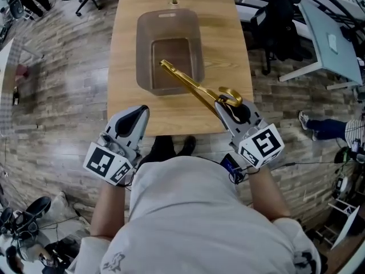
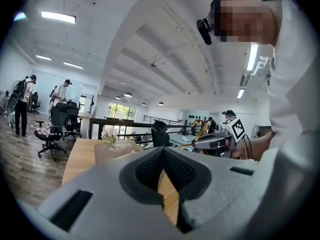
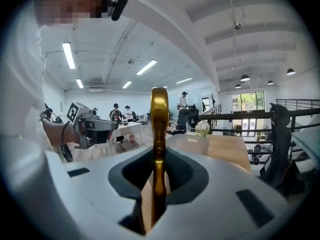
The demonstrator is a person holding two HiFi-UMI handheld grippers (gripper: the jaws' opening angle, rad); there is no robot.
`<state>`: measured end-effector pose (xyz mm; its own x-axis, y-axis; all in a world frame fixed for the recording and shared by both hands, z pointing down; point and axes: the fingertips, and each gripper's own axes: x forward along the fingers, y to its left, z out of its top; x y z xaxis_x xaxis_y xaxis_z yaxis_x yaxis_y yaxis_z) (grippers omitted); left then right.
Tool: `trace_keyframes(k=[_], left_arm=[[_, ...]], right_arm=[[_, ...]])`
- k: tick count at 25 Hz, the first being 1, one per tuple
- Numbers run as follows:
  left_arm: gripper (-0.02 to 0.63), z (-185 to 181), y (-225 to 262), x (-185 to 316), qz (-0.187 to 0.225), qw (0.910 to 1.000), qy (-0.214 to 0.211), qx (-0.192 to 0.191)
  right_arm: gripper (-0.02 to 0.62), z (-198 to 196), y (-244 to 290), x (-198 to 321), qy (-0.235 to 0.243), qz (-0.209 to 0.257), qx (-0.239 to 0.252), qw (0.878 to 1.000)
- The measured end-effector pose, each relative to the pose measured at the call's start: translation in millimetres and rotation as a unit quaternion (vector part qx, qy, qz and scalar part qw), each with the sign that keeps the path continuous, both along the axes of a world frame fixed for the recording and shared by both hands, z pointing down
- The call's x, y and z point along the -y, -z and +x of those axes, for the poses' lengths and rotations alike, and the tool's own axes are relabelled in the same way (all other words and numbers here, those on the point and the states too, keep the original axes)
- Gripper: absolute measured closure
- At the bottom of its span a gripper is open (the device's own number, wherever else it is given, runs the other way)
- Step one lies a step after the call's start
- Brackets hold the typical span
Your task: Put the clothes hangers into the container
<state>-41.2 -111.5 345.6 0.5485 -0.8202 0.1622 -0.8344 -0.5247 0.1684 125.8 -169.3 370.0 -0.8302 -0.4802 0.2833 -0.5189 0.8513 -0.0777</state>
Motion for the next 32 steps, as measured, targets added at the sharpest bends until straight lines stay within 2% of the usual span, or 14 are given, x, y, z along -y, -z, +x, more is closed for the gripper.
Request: trace_keyframes(k=[15,23,32], left_arm=[[0.6,-70.0,-0.4,89.4,-0.009,0.9994,-0.029,-0.016],[0.6,-101.4,-19.0,126.1,-0.024,0.9986,-0.043,-0.02],[0.6,-127.7,-38.8,152.1,-0.042,0.9976,-0.046,-0.032]], right_arm=[[0.522,-86.8,-4.4,95.7,-0.033,-0.024,-0.029,0.999],[0.522,-124.5,-34.9,148.1,-0.059,-0.048,-0.072,0.994],[0.522,-167.6,-84.5,197.0,-0.05,-0.082,-0.15,0.984]])
